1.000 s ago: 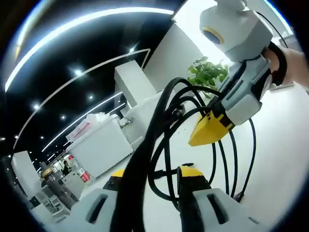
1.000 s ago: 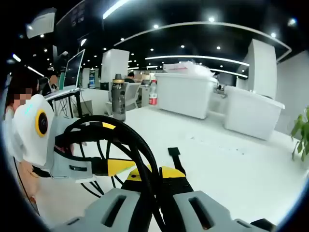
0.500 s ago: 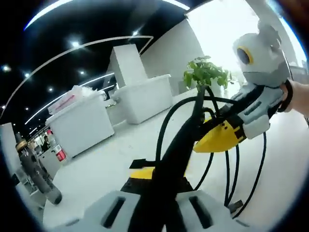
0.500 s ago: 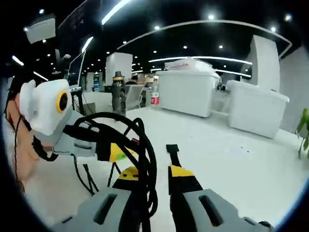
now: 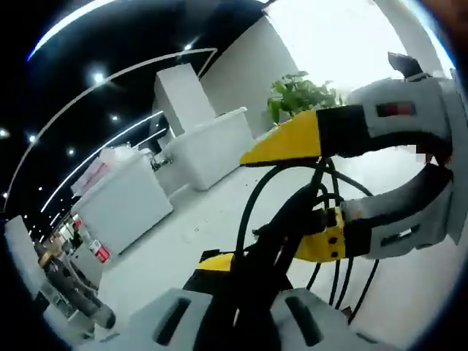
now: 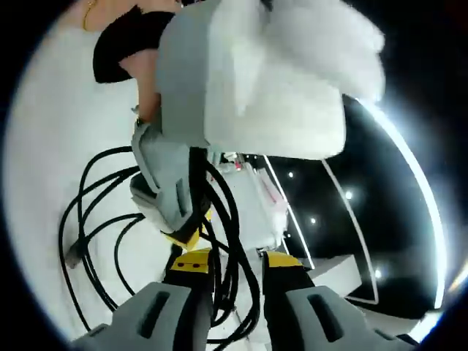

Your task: Coil the Type-C to USB data cable on the desktop and secure it with Velcro straps.

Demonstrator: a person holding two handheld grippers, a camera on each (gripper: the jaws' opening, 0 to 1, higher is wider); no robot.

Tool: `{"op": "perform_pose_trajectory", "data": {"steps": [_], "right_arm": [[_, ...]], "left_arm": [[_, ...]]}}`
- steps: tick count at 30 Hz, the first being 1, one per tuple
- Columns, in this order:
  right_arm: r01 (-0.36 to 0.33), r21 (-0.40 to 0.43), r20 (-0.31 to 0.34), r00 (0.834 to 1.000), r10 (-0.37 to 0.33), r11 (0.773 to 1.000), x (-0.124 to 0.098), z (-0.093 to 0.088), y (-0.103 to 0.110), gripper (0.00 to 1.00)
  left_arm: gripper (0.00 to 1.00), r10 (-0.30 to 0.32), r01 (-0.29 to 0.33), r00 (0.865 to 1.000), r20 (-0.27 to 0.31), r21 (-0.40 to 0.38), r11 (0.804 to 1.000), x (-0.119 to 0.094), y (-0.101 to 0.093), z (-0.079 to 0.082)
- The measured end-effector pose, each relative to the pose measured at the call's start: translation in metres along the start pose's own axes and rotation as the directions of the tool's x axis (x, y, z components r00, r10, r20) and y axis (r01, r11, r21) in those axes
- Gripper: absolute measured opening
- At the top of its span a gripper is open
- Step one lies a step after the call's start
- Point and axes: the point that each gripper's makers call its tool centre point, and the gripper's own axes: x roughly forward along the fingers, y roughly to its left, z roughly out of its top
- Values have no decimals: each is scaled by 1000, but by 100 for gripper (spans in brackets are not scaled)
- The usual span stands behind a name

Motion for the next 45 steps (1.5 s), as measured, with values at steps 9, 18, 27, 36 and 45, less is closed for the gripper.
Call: {"op": "perform_pose_trajectory", "data": {"steps": [9, 18, 27, 36, 45], "right_arm": [[-110, -58, 8, 994, 111, 992, 14, -7, 15, 20], [-306, 385, 11, 945, 327, 871, 15, -16, 29, 8], [-364, 729, 22, 859, 511, 580, 36, -49, 60, 8], [-352, 784, -6, 819, 573, 511, 58, -93, 84, 9], [-364, 805, -28, 766, 642, 469, 68, -133, 109, 10]], "left_arm": [[4, 40, -41, 999, 12, 149, 988, -14, 2, 7], [17, -39, 51, 988, 151, -74, 996, -9, 1, 4], [36, 21, 105, 961, 275, -434, 895, 6, 38, -20], [28, 7, 67, 982, 191, -377, 924, 58, 32, -34], [20, -60, 114, 988, 144, -406, 907, 98, 8, -51]]}}
